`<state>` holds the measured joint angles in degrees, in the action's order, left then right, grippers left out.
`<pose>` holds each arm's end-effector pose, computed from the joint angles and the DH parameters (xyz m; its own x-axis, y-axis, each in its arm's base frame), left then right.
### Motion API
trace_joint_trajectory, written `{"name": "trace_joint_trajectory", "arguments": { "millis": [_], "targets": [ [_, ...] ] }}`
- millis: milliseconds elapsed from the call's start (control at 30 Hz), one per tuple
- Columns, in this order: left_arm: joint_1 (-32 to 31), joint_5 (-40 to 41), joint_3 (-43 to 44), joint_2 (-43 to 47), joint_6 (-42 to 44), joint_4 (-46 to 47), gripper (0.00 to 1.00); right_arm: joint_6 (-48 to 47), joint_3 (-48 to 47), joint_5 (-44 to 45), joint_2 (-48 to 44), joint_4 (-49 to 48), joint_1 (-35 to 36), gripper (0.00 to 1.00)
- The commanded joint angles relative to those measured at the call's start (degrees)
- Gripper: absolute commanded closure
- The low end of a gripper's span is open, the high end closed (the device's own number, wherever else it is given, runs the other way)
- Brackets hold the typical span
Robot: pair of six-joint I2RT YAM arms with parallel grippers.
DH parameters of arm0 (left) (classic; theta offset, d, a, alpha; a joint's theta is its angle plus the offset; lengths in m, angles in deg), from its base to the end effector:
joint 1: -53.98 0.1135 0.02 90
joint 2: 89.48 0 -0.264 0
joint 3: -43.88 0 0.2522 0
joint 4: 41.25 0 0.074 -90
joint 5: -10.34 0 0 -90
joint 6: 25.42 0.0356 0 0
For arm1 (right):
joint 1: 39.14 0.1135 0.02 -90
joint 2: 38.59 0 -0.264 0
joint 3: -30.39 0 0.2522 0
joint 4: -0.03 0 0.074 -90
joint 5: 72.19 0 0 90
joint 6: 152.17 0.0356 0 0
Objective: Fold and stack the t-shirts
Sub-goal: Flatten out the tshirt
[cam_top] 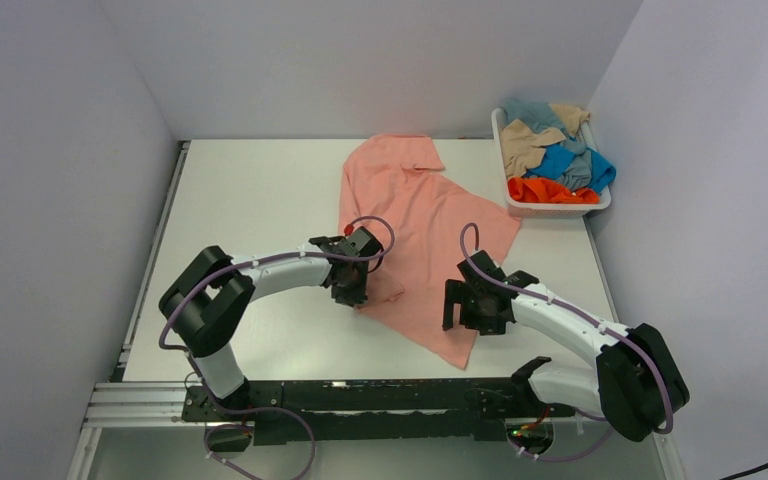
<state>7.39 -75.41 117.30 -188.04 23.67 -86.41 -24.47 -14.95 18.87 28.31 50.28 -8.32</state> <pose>0.2249 -0.2339 0.1643 -0.9521 0.0562 -0.3004 0.1108 0.9795 -0.1680 0.1594 0.0943 0.1595 -0.9558 0.1418 -0.2577 0.0975 0.9794 0.1770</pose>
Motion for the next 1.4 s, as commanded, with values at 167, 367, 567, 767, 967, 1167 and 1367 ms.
{"name": "trace_joint_trajectory", "arguments": {
  "millis": [167,367,567,767,967,1167,1367],
  "targets": [
    [0.3,4.2,3.0,4.9,-0.8,-6.0,0.72,1.4,2.8,1.9,2.1,-1.1,-0.3,0.1],
    [1.5,2.3,2.0,5.3,0.0,-5.9,0.76,1.3,2.4,2.3,2.2,-1.3,-0.3,0.11],
    [2.1,0.0,2.0,4.5,0.0,-3.8,1.0,0.8,1.9,2.2,2.9,-1.7,-0.3,0.12],
    [5.0,-0.7,-0.6,9.0,-1.0,-1.1,1.0,-1.3,-2.3,5.0,0.1,1.5,0.5,0.13],
    [10.7,-1.0,-5.1,15.0,-0.8,1.2,1.0,-4.1,-6.3,4.0,-2.5,0.6,3.9,0.13],
    [16.1,1.2,-7.7,18.6,-1.1,0.9,1.0,-5.2,-6.3,0.8,5.9,-7.6,8.1,0.13],
    [23.2,13.0,-9.6,22.8,-2.1,-3.4,1.0,-3.6,-6.1,1.7,12.8,-6.0,7.9,0.13]
  ]
}}
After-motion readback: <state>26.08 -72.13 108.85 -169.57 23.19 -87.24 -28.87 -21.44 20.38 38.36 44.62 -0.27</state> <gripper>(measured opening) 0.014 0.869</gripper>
